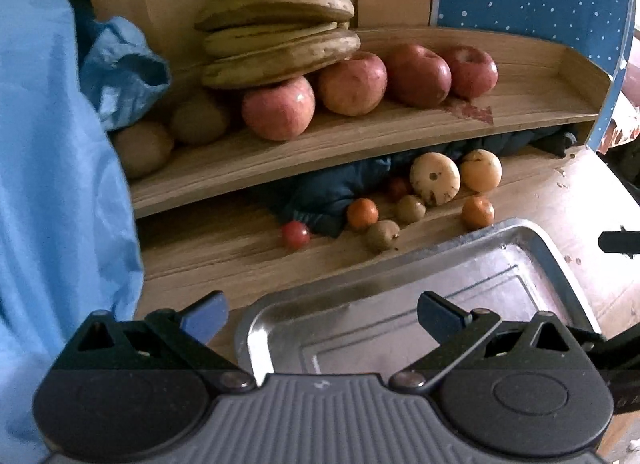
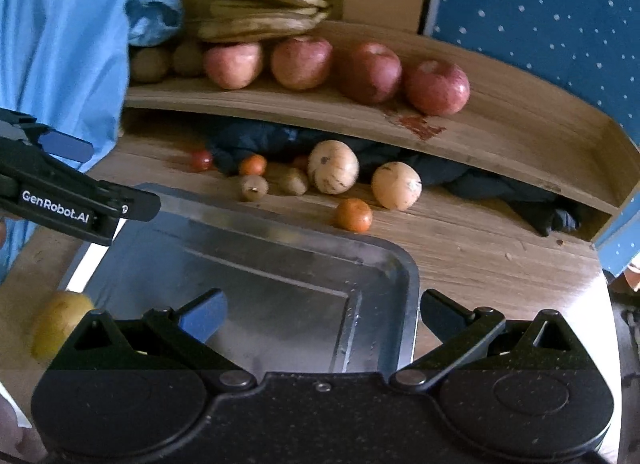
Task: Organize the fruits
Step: 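Reach the left tool to a kiwi while the right tool reaches an orange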
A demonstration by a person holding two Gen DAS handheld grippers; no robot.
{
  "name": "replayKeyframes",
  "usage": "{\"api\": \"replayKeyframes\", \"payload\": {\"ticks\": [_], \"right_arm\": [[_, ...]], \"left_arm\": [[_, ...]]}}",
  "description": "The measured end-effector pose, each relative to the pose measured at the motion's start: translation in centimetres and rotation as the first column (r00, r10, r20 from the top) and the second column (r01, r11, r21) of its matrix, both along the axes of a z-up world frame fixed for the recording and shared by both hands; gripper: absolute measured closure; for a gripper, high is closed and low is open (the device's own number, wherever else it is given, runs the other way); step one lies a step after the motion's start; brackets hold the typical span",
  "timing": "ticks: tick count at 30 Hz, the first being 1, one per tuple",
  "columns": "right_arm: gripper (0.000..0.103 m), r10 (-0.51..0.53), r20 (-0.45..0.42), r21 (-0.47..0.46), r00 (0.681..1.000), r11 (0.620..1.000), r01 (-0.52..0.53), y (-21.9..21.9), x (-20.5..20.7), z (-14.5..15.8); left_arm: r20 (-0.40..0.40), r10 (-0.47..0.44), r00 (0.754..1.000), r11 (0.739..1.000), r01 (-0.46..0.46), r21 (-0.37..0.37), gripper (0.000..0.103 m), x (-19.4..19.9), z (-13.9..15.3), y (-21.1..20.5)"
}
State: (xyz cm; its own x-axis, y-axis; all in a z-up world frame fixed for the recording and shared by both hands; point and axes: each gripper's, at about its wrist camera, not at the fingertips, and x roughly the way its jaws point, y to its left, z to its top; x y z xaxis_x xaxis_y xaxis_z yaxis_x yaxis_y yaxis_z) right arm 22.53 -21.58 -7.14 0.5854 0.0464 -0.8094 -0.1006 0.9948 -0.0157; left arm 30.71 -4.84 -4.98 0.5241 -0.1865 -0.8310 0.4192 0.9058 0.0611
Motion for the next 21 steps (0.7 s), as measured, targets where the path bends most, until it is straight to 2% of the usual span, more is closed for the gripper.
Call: {"api": "replayKeyframes", "payload": {"ticks": [10, 21], "right_arm": [[0.001, -0.083, -0.005, -0.045, 0.997, 0.996, 0.082, 0.1, 2.4, -1.0], [0.001, -0.073, -0.014, -0.042, 0.997, 0.997, 0.072, -0.3, 5.2, -2.1]], "left_arm": [[-0.047, -0.03, 0.998, 0.999, 0.029, -0.022, 0.0, 2.9, -1.7, -1.9], [-0.098, -0.008, 0.995, 1.0, 0.006, -0.013, 0.0, 5.0, -3.7, -3.4]]}}
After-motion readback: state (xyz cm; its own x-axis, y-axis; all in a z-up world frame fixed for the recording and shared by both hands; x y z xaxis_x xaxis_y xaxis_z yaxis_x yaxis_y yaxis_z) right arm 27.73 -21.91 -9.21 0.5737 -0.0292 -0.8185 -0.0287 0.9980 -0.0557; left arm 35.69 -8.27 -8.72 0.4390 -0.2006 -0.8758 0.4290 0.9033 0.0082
